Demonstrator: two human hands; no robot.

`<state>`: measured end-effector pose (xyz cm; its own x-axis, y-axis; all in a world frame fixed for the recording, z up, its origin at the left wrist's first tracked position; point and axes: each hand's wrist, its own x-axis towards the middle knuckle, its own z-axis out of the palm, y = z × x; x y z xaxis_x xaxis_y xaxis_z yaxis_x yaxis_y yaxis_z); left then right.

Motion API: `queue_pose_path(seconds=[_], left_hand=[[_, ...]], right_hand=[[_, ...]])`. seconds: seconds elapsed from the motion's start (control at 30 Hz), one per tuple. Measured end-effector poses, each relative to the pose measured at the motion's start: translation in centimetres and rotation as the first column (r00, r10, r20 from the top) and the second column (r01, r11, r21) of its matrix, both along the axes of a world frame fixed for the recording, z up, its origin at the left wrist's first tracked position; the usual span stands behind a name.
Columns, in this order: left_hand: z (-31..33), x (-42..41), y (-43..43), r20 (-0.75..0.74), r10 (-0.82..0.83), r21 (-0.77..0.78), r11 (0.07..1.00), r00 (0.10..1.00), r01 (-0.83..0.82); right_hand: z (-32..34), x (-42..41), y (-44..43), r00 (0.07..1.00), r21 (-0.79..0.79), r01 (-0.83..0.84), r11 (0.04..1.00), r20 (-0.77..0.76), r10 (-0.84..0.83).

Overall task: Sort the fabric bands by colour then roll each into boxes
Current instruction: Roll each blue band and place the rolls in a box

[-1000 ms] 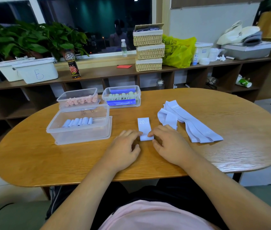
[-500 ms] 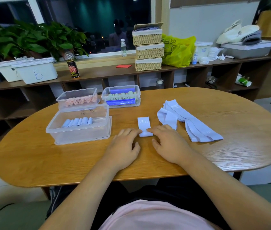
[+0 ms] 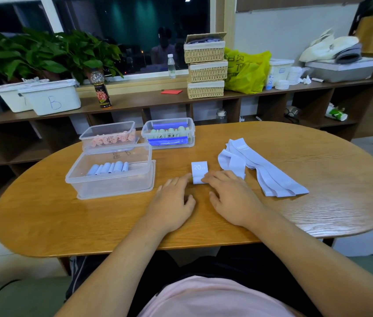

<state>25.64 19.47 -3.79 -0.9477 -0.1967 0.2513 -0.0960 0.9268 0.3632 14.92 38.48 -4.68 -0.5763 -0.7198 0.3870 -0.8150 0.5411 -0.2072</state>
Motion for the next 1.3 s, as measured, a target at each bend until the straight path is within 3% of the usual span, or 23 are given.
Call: queue_pose_path(seconds=[0.4, 0.83, 0.97, 1.2, 1.3], left_hand=[[0.4, 0.1, -0.2, -0.010, 0.018, 0.072, 0.997, 1.000, -0.017], [0.5, 0.1, -0.2, -0.023, 0.017, 0.083, 0.996, 1.000, -0.015], [0.4, 0.2, -0.2, -0.029, 0.012, 0.089, 0.996, 1.000, -0.009], [0.0, 0.3, -0.6, -0.074, 0.012, 0.139, 0.990, 0.997, -0.002], [-0.2, 0.4, -0.6, -0.092, -0.006, 0.152, 0.988, 0.996, 0.020]], right_hand=[[1.5, -2.0, -3.2, 0.982, 0.201, 0.147, 0.968, -0.144, -0.120], [1.6, -4.4, -6.0, 0.949, 0.286, 0.237, 0.929, -0.273, -0.158], [1.0, -5.1, -5.9, 0.952, 0.245, 0.215, 0.945, -0.270, -0.146], [-0.1, -1.5, -2.3, 0.956, -0.058, 0.088, 0.994, -0.275, -0.101], [-0.3, 0.3, -0.6, 0.965, -0.089, 0.009, 0.996, -0.262, -0.032]])
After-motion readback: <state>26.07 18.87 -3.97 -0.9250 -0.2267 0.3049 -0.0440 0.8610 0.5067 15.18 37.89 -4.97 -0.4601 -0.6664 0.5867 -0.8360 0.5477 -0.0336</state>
